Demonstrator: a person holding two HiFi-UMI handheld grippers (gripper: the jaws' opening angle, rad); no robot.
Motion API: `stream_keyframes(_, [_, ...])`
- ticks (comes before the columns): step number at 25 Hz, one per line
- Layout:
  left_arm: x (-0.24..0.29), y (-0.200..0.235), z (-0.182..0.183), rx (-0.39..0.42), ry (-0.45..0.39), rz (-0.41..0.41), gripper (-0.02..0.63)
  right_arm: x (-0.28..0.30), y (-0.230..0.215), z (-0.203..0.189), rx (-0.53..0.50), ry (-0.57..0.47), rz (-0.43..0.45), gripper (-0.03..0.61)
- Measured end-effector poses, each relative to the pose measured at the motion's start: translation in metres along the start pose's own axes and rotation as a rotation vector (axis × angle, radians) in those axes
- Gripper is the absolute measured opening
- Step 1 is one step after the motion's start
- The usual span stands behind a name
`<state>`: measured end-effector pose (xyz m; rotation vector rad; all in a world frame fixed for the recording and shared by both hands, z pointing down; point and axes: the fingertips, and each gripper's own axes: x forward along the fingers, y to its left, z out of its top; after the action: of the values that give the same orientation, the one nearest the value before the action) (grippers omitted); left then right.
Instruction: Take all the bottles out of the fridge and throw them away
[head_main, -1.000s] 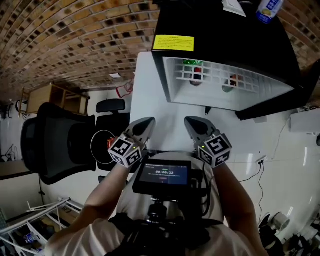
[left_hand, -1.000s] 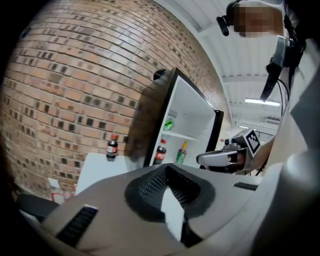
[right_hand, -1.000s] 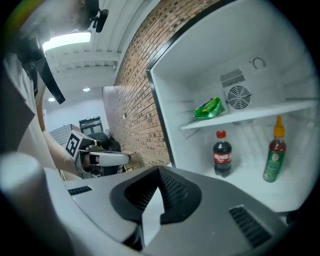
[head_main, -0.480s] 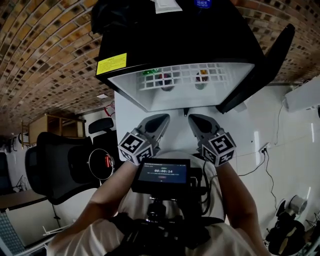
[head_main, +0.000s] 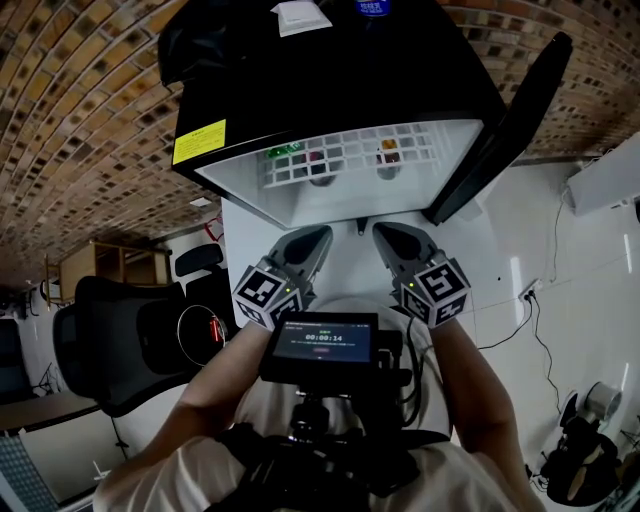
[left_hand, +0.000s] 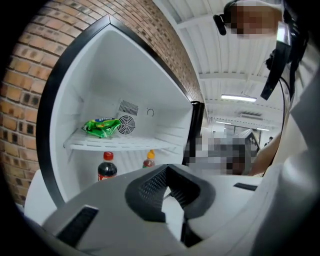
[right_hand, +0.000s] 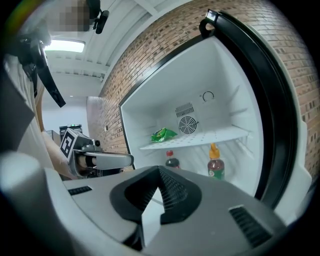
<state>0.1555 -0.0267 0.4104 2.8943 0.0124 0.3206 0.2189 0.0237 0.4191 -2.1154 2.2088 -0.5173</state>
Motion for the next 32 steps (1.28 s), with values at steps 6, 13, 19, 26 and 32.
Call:
stream_keyframes(6, [-0.004, 0.014, -0.003, -0.035, -0.013, 0.042, 0.011, 0.005, 0.004, -0.002, 0.001, 0.005, 0.016, 0.0])
stream_keyframes(13, [-0.01, 0.017, -0.011, -0.031, 0.017, 0.059, 0.011, 0.008, 0.009, -0.004, 0.009, 0.004, 0.018, 0.0])
stream_keyframes(19, [-0.01, 0.017, -0.015, -0.035, 0.022, 0.058, 0.011, 0.003, 0.012, -0.006, 0.01, 0.005, 0.008, 0.0])
stream_keyframes(26, [-0.007, 0.011, -0.02, -0.032, 0.023, 0.044, 0.011, -0.004, 0.009, -0.008, 0.015, 0.005, -0.009, 0.0])
stream_keyframes(32, [-0.008, 0.004, -0.015, -0.055, 0.038, 0.045, 0.011, -0.005, 0.014, -0.011, 0.019, 0.009, -0.002, 0.0])
